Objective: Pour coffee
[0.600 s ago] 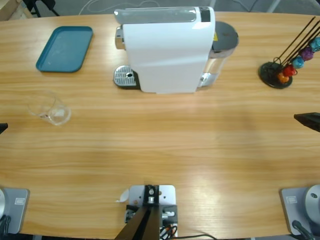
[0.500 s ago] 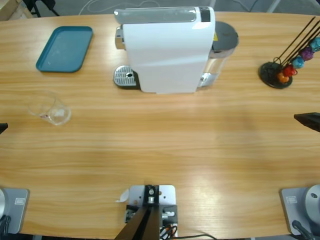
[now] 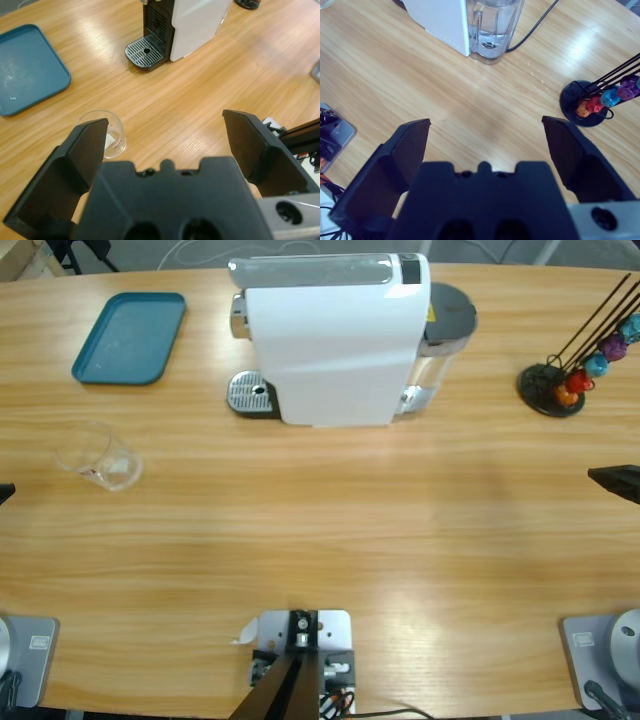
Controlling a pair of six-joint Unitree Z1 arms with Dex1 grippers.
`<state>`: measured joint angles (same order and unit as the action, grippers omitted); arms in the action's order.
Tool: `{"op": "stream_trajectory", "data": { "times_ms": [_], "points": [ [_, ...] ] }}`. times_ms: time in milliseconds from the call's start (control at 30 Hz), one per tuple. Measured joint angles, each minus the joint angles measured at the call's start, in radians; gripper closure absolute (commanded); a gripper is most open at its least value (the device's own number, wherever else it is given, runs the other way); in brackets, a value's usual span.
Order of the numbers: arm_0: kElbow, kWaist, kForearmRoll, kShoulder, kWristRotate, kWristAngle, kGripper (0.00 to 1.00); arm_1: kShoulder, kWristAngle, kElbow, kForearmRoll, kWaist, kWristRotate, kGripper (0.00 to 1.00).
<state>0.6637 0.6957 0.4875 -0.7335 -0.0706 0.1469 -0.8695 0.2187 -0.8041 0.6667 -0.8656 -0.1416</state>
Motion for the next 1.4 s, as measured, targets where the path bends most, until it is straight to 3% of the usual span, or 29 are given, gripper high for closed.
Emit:
{"op": "stream_trajectory", "data": {
  "times_ms": [233, 433, 500, 667, 700, 800, 967, 1133, 1233, 1300, 1400],
  "points": [
    [0.133, -0.022, -0.009, -0.106, -0.178, 0.000, 0.069, 0.000, 0.000, 0.000, 0.000, -0.001, 0.000, 0.002],
    [0.239, -0.113, -0.260, -0.340, -0.481, 0.164, 0.085, 0.000, 0.000, 0.000, 0.000, -0.001, 0.000, 0.009],
    [0.286, -0.119, -0.303, -0.417, -0.582, 0.194, 0.233, 0.000, 0.000, 0.000, 0.000, -0.001, 0.000, 0.009],
    [0.422, -0.123, -0.345, -0.593, -0.804, 0.269, 0.205, 0.000, 0.000, 0.000, 0.000, -0.001, 0.000, 0.009],
    [0.452, -0.124, -0.351, -0.630, -0.828, 0.299, 0.155, 0.000, 0.000, 0.000, 0.000, -0.001, 0.000, 0.009],
    [0.513, -0.130, -0.361, -0.724, -0.855, 0.345, 0.051, 0.003, 0.000, 0.000, 0.000, -0.001, 0.000, 0.009],
    [0.532, -0.148, -0.360, -0.812, -0.857, 0.350, 0.064, 0.003, 0.000, 0.000, -0.001, -0.001, -0.001, 0.009],
    [0.532, -0.150, -0.358, -0.875, -0.848, 0.352, 0.270, 0.003, 0.000, 0.000, -0.003, -0.001, -0.001, 0.013],
    [0.532, -0.150, -0.357, -0.902, -0.844, 0.353, 0.279, 0.003, 0.000, 0.000, -0.006, -0.001, -0.001, 0.013],
    [0.532, -0.150, -0.357, -0.911, -0.841, 0.353, 0.358, 0.003, 0.000, 0.000, -0.009, -0.001, -0.001, 0.013],
    [0.532, -0.150, -0.343, -0.920, -0.833, 0.353, 0.356, 0.003, 0.000, 0.000, -0.010, -0.001, -0.001, 0.013]
  ]
}}
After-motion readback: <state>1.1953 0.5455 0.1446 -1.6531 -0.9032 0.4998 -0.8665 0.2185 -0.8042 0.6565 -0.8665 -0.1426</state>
